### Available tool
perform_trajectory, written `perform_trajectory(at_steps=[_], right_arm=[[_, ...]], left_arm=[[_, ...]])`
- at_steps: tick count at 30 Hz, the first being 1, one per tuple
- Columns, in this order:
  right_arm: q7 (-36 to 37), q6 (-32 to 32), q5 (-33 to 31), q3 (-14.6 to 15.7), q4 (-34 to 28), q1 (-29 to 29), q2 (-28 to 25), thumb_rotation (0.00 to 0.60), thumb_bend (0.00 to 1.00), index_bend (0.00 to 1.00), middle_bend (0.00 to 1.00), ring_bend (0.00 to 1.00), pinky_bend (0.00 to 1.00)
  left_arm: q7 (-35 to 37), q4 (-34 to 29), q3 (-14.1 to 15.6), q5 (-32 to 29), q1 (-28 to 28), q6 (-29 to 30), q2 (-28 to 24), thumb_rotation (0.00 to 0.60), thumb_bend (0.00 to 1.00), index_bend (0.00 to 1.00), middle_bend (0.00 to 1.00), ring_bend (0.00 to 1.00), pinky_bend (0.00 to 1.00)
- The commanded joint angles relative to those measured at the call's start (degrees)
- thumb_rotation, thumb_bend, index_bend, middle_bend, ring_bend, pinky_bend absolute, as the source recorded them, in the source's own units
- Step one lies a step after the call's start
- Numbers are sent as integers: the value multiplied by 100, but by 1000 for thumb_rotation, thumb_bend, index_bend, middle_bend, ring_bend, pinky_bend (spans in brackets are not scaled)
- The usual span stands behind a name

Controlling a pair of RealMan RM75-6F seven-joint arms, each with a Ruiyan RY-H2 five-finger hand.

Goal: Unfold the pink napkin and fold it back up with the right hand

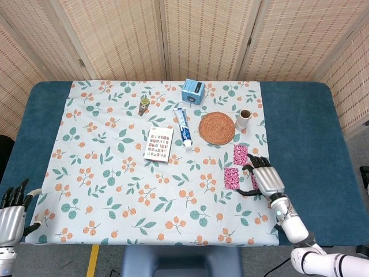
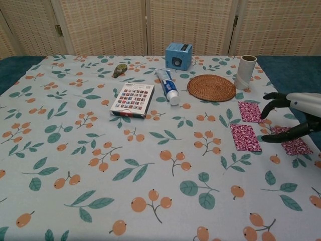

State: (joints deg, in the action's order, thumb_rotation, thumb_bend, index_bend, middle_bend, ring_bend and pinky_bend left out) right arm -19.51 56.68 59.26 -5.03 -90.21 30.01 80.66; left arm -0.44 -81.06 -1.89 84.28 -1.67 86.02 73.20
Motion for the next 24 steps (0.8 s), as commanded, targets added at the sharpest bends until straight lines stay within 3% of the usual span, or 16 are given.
perform_trajectory(at_steps=[1,5,8,10,16,24], right_arm=[[-294,-55,-238,-44,-20,123,145,300,219,258,36,0,0],[-517,-164,-369,-50,-56,256,176,314,219,200,35,0,0],[-550,-217,-432,-81,-144,324,149,370,219,161,29,0,0],[-584,-244,-488,-88,-193,362,131,442,218,147,27,0,0],[-862,-269,-917,-96,-213,491,164,526,219,143,24,0,0],[-1049,-211,-1436,-176,-272,648,281,532,219,142,24,0,0]], left_arm=[[39,24,9,-7,21,15,-5,600,427,269,44,122,0],[98,66,16,-22,52,38,-9,600,427,270,44,122,0],[118,80,26,-30,70,43,-19,600,427,270,43,122,0],[135,77,25,-26,78,58,-24,600,427,270,44,122,0],[147,80,42,8,88,74,-34,600,427,270,44,122,0],[173,95,43,46,80,86,-24,600,427,270,44,122,0]])
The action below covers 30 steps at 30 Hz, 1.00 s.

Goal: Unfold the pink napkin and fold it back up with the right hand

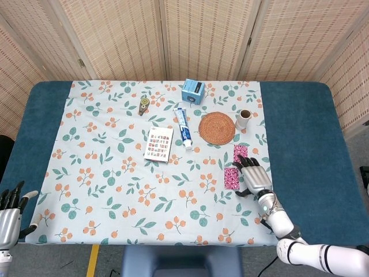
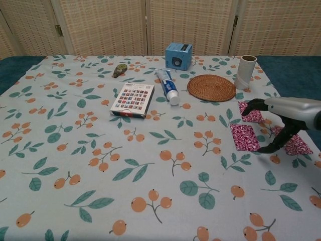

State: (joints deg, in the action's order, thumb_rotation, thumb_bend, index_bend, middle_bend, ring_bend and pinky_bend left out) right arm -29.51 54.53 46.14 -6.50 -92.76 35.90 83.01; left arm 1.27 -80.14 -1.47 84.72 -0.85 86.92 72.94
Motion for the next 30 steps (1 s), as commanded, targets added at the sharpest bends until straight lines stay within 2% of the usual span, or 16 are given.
perform_trajectory(at_steps=[1,13,30], right_arm=[[-55,-11,-200,-43,-18,88,70,533,219,142,24,0,0],[-324,-144,-950,-62,125,460,255,530,219,145,34,0,0],[-272,9,-1033,47,248,564,351,531,218,246,48,0,0]], left_arm=[[4,6,3,4,-4,-8,4,600,427,270,44,122,0],[60,88,14,-17,8,-37,41,600,427,270,43,122,0],[100,148,19,-15,10,-57,69,600,427,270,44,122,0]])
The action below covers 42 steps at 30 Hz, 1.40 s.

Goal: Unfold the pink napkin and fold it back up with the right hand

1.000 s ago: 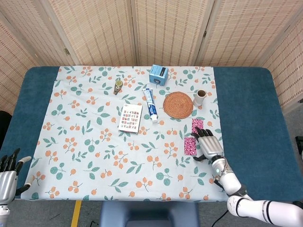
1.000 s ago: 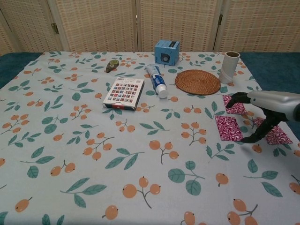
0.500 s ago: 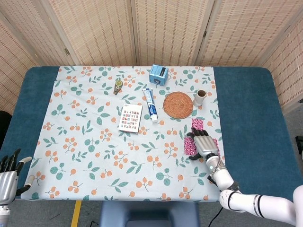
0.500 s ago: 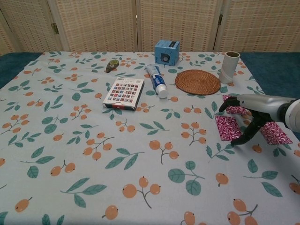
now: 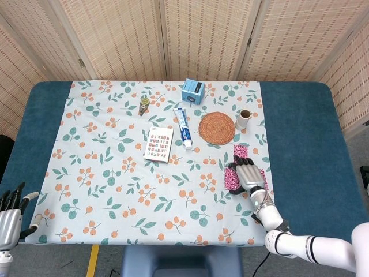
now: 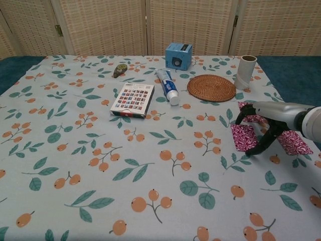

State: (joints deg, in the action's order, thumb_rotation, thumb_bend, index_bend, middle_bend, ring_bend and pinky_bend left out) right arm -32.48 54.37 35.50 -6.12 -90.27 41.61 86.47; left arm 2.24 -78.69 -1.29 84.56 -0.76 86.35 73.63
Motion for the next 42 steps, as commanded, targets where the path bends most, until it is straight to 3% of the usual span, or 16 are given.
perform_trajectory(at_steps=[1,12,25,30,42], right_arm=[[34,34,40,14,-3,-10,3,532,219,253,50,0,0],[171,136,192,40,-118,-69,-125,532,219,276,58,0,0],[710,318,1026,356,-701,-564,-1105,533,218,276,58,0,0],[1014,37,1309,490,-431,-673,-1251,531,220,276,58,0,0],[2062,-633,2348,477,468,-716,-1204,531,219,276,58,0,0]], left_arm=[[7,4,0,2,0,-1,1,600,427,270,44,122,0],[19,16,-6,0,-4,-6,2,600,427,270,44,122,0],[-94,-114,-7,61,-17,40,-35,600,427,270,44,122,0],[-232,-255,-3,64,-27,32,-85,600,427,270,46,122,0],[-451,-521,12,37,30,105,-191,600,427,270,49,123,0]])
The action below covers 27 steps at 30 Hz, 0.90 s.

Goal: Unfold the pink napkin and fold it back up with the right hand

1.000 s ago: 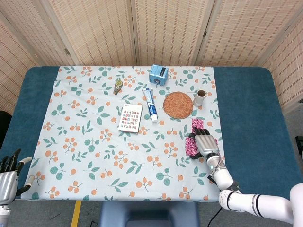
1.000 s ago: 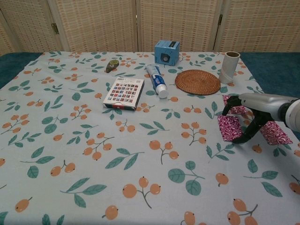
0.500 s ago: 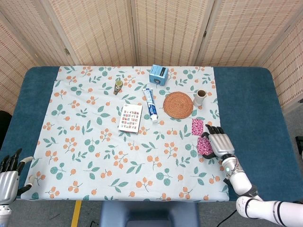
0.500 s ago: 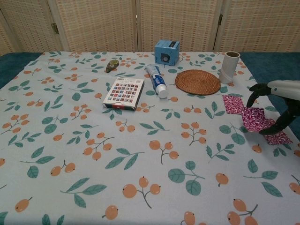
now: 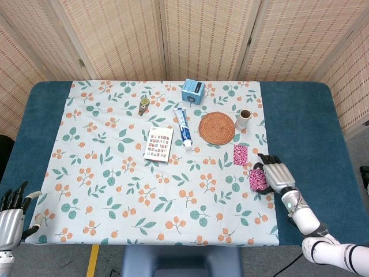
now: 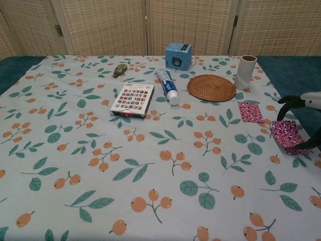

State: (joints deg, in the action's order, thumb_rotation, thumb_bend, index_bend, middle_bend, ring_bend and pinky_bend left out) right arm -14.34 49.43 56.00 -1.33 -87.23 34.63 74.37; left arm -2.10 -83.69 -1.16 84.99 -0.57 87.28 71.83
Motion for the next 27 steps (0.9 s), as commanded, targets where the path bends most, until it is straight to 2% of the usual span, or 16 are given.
perform_trajectory(at_steps=[1,10,27], right_arm=[[316,-165,366,-3,207,-22,16,530,219,276,58,0,0],[783,-383,727,3,569,-74,106,530,219,276,58,0,0],[965,-450,949,-48,629,-136,-2,530,219,276,52,0,0]], left_arm=[[-31,-35,3,-6,15,15,-15,600,427,270,49,123,0],[-96,-72,5,-50,28,-10,-20,600,427,270,49,123,0],[-149,-113,-2,-60,29,-14,-27,600,427,270,49,123,0]])
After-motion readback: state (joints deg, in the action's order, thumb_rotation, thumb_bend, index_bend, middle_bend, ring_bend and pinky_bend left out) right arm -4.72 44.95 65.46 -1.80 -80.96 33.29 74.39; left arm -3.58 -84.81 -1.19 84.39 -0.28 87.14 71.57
